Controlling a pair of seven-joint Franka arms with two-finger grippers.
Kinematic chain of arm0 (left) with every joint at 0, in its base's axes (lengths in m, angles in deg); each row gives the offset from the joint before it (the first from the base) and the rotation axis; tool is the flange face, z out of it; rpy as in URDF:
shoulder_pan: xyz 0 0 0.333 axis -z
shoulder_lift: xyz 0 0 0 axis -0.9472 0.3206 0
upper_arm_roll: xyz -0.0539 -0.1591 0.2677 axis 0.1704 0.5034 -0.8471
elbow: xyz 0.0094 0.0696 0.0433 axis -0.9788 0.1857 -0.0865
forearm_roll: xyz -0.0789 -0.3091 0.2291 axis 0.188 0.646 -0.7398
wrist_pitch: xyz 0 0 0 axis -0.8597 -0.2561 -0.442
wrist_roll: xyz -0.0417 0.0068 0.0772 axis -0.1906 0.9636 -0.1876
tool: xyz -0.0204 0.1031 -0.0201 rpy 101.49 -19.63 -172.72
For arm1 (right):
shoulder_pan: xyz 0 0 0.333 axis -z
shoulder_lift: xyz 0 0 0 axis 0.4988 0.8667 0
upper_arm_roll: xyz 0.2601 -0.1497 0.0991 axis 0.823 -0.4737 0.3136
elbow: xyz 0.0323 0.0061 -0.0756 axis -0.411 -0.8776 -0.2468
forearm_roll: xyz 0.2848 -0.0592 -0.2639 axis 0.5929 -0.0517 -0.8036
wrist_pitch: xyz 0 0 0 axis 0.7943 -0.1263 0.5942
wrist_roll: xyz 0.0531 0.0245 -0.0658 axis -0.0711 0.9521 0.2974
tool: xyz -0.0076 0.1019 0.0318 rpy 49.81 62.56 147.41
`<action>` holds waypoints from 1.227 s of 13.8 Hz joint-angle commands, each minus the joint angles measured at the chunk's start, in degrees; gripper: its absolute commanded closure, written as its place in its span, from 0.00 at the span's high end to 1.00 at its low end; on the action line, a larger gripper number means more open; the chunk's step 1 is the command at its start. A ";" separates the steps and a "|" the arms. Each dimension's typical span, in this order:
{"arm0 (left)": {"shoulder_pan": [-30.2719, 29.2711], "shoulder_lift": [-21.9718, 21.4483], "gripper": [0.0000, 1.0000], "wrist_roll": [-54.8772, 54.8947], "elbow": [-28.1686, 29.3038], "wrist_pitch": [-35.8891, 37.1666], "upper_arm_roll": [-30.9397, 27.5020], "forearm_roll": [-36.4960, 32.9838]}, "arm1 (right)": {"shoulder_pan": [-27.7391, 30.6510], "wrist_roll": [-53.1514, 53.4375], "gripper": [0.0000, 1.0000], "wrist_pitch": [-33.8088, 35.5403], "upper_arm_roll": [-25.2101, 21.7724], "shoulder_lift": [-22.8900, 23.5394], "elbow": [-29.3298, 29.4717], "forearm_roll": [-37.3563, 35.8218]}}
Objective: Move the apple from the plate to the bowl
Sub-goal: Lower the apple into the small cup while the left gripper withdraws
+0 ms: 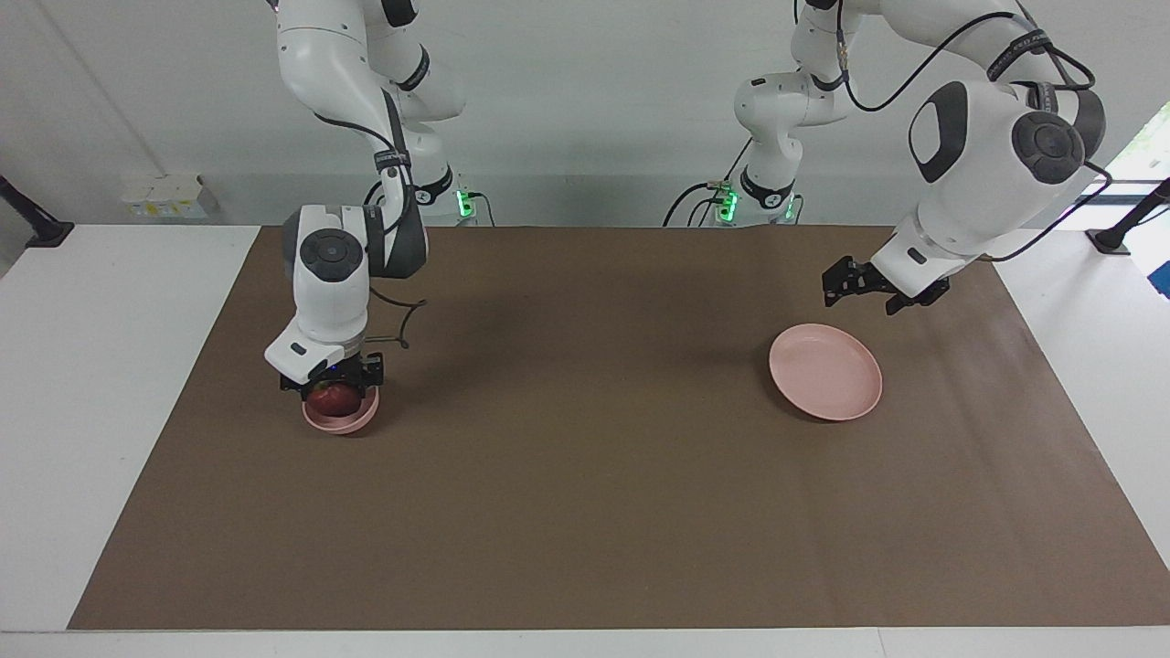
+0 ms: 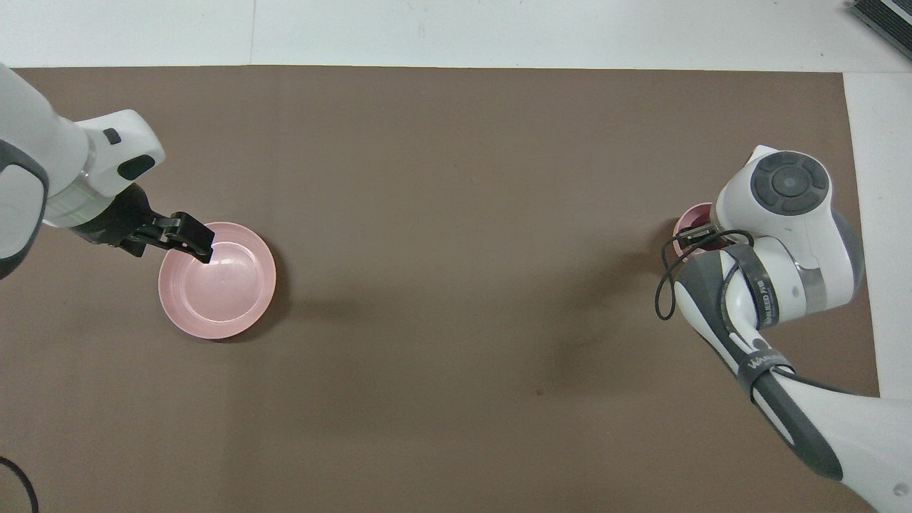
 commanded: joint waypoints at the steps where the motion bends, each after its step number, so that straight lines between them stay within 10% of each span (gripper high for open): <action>1: 7.30 -0.87 1.00 -0.04 -3.53 0.78 -7.30 -0.62 | 0.51 1.84 0.00 -1.23 0.49 0.96 0.51 -0.96; 3: 10.48 -0.96 1.00 0.13 -5.21 2.01 -11.35 -0.71 | 0.51 1.93 0.06 -2.63 0.49 1.58 0.33 -0.87; 10: 8.91 -7.47 1.00 2.86 -4.16 4.04 -12.08 -0.62 | 1.21 1.84 1.00 -2.72 0.49 1.58 0.16 -0.79; 17: 8.56 -8.08 1.00 2.33 -4.25 13.07 -12.16 -0.62 | 1.04 1.75 1.00 -0.18 0.66 -0.61 0.86 -0.18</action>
